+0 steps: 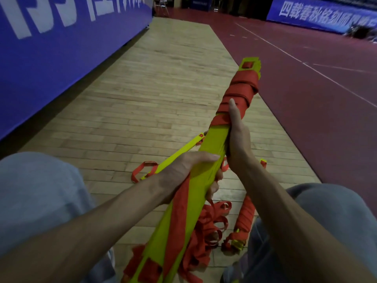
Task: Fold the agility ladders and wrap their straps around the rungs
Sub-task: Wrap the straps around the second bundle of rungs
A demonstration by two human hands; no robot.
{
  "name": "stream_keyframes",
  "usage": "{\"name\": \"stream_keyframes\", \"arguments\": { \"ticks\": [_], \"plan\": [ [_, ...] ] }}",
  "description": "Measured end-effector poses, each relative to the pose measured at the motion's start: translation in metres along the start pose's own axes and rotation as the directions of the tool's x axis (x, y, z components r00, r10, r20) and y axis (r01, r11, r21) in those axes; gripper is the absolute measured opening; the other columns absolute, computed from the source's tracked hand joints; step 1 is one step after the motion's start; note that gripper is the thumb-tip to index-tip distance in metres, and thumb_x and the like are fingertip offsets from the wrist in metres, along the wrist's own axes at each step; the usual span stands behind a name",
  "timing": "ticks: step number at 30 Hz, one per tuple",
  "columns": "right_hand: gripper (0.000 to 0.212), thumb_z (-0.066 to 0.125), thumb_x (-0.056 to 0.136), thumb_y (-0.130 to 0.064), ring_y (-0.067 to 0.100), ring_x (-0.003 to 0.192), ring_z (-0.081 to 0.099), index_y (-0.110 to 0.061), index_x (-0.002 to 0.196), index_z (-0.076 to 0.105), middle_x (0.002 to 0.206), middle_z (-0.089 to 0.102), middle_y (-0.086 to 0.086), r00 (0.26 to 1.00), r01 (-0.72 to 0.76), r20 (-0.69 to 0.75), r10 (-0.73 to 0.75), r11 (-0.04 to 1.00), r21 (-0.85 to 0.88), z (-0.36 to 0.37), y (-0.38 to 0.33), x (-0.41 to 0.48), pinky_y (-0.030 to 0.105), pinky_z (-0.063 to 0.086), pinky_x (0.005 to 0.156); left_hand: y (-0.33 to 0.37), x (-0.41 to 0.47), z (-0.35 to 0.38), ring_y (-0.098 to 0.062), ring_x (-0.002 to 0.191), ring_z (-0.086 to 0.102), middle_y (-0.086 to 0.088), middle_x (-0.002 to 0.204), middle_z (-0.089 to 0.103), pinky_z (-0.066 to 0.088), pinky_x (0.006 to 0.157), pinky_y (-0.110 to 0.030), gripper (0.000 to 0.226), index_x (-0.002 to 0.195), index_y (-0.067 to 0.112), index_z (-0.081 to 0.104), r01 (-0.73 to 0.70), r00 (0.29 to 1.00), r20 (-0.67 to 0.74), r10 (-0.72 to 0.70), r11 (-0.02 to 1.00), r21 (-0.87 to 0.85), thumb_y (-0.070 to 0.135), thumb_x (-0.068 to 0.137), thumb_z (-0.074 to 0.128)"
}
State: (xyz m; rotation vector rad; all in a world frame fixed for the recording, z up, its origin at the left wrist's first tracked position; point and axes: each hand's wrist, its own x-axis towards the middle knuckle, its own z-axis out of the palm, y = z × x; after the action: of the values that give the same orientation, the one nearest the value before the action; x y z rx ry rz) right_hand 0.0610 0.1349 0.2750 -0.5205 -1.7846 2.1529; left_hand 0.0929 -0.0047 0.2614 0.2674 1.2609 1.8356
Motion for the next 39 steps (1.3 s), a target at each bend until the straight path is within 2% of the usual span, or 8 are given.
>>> {"name": "stream_keyframes", "arguments": {
  "ticks": [3,5,9,12,19,25,32,39],
  "plan": [
    [0.061,0.059,0.081,-0.072,0.017,0.052,0.062,-0.013,0.066,0.059,0.061,0.059,0.005,0.995,0.009,-0.090,-0.036,0.959,-0.284,-0.001,0.001,0.000,0.027,0.046,0.047,-0.001,0.005,-0.009,-0.028,0.053,0.060,-0.013,0.072,0.067,0.053,0.054,-0.033,0.010,0.086,0.010,0.071,-0.097,0.975,-0.178,0.133,0.976,0.195,0.018,0.080,0.070],
    [0.063,0.057,0.082,-0.072,0.009,0.037,0.055,-0.011,0.065,0.057,0.055,0.055,0.003,0.998,0.017,-0.045,-0.041,0.892,-0.452,0.000,0.003,-0.003,0.019,0.039,0.038,-0.004,0.008,-0.021,-0.027,0.073,0.071,-0.005,0.087,0.074,0.060,0.074,-0.043,0.031,0.104,0.020,0.069,-0.108,0.914,-0.321,0.248,0.912,0.396,0.022,0.074,0.078],
    [0.061,0.067,0.073,-0.073,0.014,0.043,0.057,-0.013,0.072,0.061,0.059,0.059,0.002,0.991,0.053,0.132,0.031,0.807,-0.589,0.003,0.012,-0.005,0.025,0.046,0.047,-0.009,0.011,-0.027,-0.016,0.081,0.067,0.003,0.092,0.069,0.056,0.073,-0.035,0.042,0.115,0.031,0.054,0.049,0.813,-0.400,0.423,0.634,0.771,0.032,0.078,0.075],
    [0.060,0.076,0.068,-0.068,0.014,0.045,0.058,-0.011,0.082,0.063,0.062,0.061,0.002,0.982,0.041,0.175,0.076,0.814,-0.579,0.002,0.016,-0.004,0.026,0.048,0.048,-0.015,0.012,-0.030,-0.015,0.068,0.064,0.001,0.085,0.064,0.050,0.056,-0.025,0.039,0.117,0.028,0.044,0.085,0.800,-0.328,0.502,0.446,0.891,0.028,0.087,0.068],
    [0.037,0.079,0.077,-0.042,0.018,0.047,0.060,-0.013,0.062,0.063,0.051,0.062,-0.001,0.996,-0.076,-0.065,0.060,0.958,-0.276,-0.003,0.011,-0.003,0.027,0.050,0.049,-0.022,0.011,-0.028,-0.020,0.077,0.061,-0.002,0.105,0.049,0.057,0.066,-0.038,0.060,0.141,0.034,0.021,0.103,0.803,-0.147,0.577,0.109,0.989,0.040,0.094,0.057],
    [0.040,0.079,0.074,-0.044,0.014,0.037,0.048,-0.012,0.069,0.057,0.053,0.057,0.000,0.980,-0.019,-0.198,-0.023,0.978,-0.210,-0.005,0.012,0.001,0.022,0.039,0.039,-0.019,0.017,-0.027,-0.017,0.087,0.062,0.001,0.111,0.054,0.056,0.074,-0.037,0.062,0.142,0.034,0.027,0.023,0.818,-0.126,0.562,0.187,0.982,0.045,0.090,0.061],
    [0.031,0.077,0.079,-0.036,0.018,0.048,0.055,-0.012,0.071,0.059,0.050,0.055,-0.002,0.993,-0.018,-0.120,0.016,1.000,-0.016,0.000,-0.001,-0.004,0.028,0.045,0.050,0.015,0.003,-0.029,-0.027,0.092,0.073,-0.011,0.108,0.070,0.060,0.084,-0.044,0.061,0.122,0.031,0.053,0.019,0.974,-0.200,0.107,0.841,0.541,0.047,0.070,0.080],
    [0.047,0.065,0.086,-0.057,0.017,0.050,0.063,-0.010,0.079,0.061,0.060,0.062,0.004,0.997,0.032,0.080,-0.020,0.986,-0.164,0.000,-0.017,-0.012,0.023,0.047,0.044,0.024,-0.007,-0.028,-0.025,0.056,0.063,-0.013,0.074,0.067,0.056,0.056,-0.032,0.024,0.096,0.004,0.058,0.031,0.994,-0.111,0.010,0.932,0.362,0.009,0.080,0.074]
  ]
}}
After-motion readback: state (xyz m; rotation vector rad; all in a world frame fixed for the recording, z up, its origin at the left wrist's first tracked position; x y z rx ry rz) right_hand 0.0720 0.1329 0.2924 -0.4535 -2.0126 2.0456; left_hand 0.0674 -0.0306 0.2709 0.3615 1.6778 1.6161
